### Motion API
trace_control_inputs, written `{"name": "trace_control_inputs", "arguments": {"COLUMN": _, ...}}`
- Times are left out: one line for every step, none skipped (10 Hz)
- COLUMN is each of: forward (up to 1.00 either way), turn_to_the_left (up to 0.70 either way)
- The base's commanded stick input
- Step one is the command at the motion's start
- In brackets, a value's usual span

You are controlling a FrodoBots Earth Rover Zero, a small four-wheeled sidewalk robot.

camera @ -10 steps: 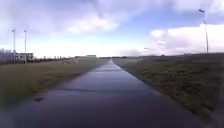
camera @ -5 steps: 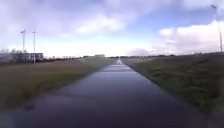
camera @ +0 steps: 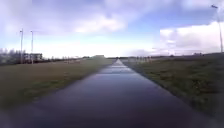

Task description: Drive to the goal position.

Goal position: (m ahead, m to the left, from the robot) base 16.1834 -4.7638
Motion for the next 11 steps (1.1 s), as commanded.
{"name": "trace_control_inputs", "arguments": {"forward": 1.0, "turn_to_the_left": 0.0}}
{"name": "trace_control_inputs", "arguments": {"forward": 1.0, "turn_to_the_left": 0.0}}
{"name": "trace_control_inputs", "arguments": {"forward": 1.0, "turn_to_the_left": 0.0}}
{"name": "trace_control_inputs", "arguments": {"forward": 1.0, "turn_to_the_left": 0.0}}
{"name": "trace_control_inputs", "arguments": {"forward": 1.0, "turn_to_the_left": 0.0}}
{"name": "trace_control_inputs", "arguments": {"forward": 1.0, "turn_to_the_left": 0.0}}
{"name": "trace_control_inputs", "arguments": {"forward": 1.0, "turn_to_the_left": 0.0}}
{"name": "trace_control_inputs", "arguments": {"forward": 1.0, "turn_to_the_left": 0.0}}
{"name": "trace_control_inputs", "arguments": {"forward": 1.0, "turn_to_the_left": 0.0}}
{"name": "trace_control_inputs", "arguments": {"forward": 1.0, "turn_to_the_left": 0.0}}
{"name": "trace_control_inputs", "arguments": {"forward": 1.0, "turn_to_the_left": 0.0}}
